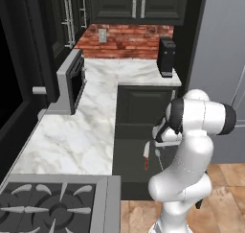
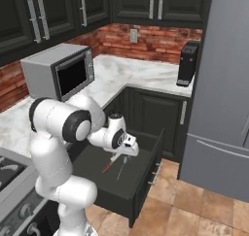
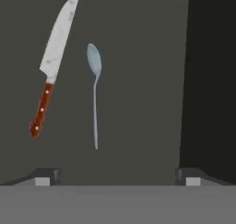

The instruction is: Pick up the metallic utensils from the counter and place them in the open drawer. Make sure not to pick up any wooden utensils.

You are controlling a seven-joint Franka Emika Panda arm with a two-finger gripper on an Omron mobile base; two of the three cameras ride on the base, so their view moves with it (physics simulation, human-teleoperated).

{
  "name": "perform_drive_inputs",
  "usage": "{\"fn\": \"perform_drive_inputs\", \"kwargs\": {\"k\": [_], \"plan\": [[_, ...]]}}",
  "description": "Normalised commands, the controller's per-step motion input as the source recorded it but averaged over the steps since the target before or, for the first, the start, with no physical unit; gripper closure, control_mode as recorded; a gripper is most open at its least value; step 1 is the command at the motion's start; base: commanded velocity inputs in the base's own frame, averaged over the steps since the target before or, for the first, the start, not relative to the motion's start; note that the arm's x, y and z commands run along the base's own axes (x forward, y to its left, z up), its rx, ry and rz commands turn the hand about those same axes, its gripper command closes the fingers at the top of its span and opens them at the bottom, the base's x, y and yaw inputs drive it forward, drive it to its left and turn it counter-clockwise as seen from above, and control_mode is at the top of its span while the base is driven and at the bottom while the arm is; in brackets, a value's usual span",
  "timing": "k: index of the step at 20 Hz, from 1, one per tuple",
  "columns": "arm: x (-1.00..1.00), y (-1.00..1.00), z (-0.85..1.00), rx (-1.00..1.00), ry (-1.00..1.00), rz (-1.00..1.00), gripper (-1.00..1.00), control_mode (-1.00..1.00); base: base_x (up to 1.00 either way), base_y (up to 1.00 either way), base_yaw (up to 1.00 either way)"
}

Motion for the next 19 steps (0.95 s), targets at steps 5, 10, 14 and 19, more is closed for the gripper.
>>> {"fn": "perform_drive_inputs", "kwargs": {"k": [5, 10, 14, 19], "plan": [[-0.37, 0.09, 1.00, 0.00, -0.10, -0.01, -1.00, -1.00, 0.00, 0.00, 0.00], [-0.05, 0.19, 1.00, 0.00, -0.02, -0.01, -1.00, -1.00, 0.00, 0.00, 0.00], [-0.27, 0.04, 1.00, 0.00, 0.00, 0.00, -1.00, -1.00, 0.00, 0.00, 0.00], [-0.57, 0.04, 1.00, 0.00, -0.03, 0.00, -1.00, -1.00, 0.00, 0.00, 0.00]]}}
